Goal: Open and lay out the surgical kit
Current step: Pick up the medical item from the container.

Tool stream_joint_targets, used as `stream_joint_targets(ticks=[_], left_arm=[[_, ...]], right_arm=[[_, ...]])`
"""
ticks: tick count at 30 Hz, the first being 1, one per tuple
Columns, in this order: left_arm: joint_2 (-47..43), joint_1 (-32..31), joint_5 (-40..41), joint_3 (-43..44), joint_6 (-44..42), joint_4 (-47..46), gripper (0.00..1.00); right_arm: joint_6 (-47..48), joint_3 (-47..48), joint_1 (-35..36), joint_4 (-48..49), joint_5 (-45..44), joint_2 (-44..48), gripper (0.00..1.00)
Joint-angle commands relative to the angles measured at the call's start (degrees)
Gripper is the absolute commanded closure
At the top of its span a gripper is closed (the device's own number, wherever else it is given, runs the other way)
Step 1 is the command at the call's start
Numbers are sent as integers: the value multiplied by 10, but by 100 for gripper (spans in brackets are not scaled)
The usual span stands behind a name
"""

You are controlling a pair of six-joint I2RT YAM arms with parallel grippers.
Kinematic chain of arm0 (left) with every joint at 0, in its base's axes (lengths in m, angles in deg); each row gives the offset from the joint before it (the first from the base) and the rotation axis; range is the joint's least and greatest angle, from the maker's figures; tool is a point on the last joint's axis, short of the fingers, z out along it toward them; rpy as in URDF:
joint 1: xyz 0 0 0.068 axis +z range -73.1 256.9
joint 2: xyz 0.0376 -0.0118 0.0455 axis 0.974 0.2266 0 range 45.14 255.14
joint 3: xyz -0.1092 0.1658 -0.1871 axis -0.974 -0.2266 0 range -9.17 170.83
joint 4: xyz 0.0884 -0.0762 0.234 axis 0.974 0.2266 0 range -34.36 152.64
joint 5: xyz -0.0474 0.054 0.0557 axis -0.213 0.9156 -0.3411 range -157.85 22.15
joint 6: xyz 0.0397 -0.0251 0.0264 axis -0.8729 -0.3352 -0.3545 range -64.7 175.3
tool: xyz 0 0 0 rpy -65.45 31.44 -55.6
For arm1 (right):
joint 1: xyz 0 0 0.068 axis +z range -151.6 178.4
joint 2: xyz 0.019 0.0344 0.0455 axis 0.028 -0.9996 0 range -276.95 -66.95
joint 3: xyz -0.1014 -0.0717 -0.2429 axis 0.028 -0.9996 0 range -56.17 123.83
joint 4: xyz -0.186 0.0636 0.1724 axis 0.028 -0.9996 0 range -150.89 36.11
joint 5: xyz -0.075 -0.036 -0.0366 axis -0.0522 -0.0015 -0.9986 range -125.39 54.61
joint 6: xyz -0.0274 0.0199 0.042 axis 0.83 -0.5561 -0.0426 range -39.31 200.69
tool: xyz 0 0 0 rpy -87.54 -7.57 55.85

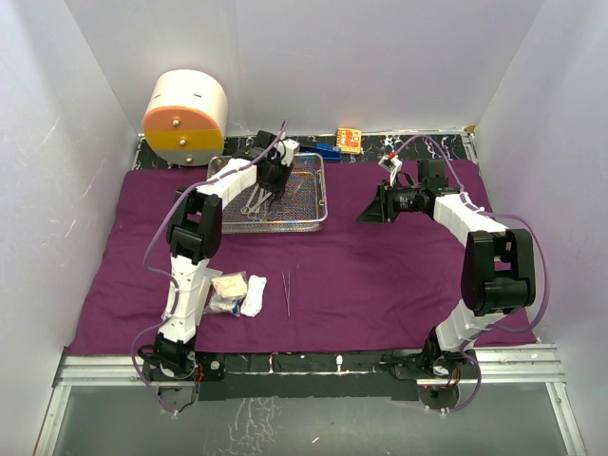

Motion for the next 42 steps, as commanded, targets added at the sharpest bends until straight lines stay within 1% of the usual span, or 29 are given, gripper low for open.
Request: stream_joint_targets(ticks=[1, 8, 13, 17, 24, 30, 36, 42], left_arm=[[1, -6, 3, -44, 9, 13, 79], [11, -15, 17, -44, 12, 12, 88], [15, -22, 30, -31, 32, 10, 93], [10, -23, 26, -23, 50, 15, 100], [-25, -26, 3, -5, 74, 26, 100], [-61, -26, -6, 3, 77, 25, 100], [-85, -26, -22, 3, 64, 20, 100], [-107, -26, -20, -7, 46, 8, 100]], right_arm=[[11, 7, -5, 7, 10, 9, 69], [11, 8, -6, 5, 11, 10, 70], [11, 8, -6, 5, 11, 11, 69], [12, 8, -7, 5, 10, 13, 69], [13, 8, -7, 5, 10, 13, 69], [14, 13, -7, 6, 8, 16, 70], [-1, 44, -3, 4, 6, 6, 71], [-8, 84, 11, 3, -10, -10, 71]])
